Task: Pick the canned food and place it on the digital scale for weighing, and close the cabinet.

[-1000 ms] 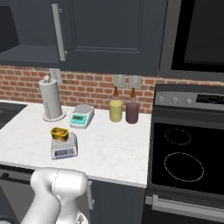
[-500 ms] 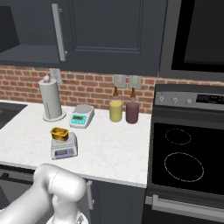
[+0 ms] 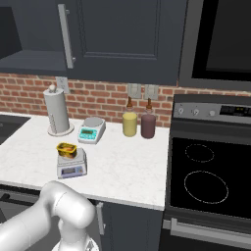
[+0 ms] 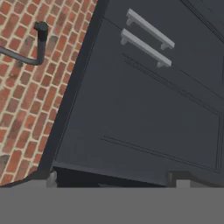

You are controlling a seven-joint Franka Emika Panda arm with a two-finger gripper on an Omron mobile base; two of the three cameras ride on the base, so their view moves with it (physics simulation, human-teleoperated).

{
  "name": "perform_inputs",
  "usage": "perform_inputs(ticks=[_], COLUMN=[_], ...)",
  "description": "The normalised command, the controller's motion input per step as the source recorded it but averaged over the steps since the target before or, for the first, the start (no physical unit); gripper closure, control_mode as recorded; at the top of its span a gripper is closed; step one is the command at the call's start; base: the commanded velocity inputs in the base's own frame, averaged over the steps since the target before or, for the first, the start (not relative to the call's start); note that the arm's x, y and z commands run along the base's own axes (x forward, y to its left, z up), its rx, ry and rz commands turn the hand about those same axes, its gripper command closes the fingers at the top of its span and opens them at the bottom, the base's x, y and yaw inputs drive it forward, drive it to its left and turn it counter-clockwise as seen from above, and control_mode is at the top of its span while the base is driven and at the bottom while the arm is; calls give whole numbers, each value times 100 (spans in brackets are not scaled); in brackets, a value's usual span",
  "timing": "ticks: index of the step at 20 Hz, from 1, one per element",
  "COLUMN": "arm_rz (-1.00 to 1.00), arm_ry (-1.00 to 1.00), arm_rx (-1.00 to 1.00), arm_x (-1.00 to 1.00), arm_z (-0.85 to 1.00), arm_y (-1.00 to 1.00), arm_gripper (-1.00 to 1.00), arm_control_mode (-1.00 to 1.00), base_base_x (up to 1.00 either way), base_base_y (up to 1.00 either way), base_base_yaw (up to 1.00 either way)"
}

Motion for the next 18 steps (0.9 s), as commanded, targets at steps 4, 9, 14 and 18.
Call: perform_inputs(ticks=[4, 9, 14, 18], arm_rz=[-8, -6, -4, -2], arm_ry=[0, 0, -1, 1], arm_rx=[8, 15, 23, 25], arm_x=[22, 1, 0, 17], arm_z=[57, 54, 49, 44], arm_y=[-49, -96, -100, -100], arm_gripper=[-100, -100, -100, -100], arm_control_mode=[-100, -100, -100, -100], base_base_x=[0, 0, 0, 0], base_base_y=[0, 0, 0, 0], base_base_yaw=[0, 0, 0, 0])
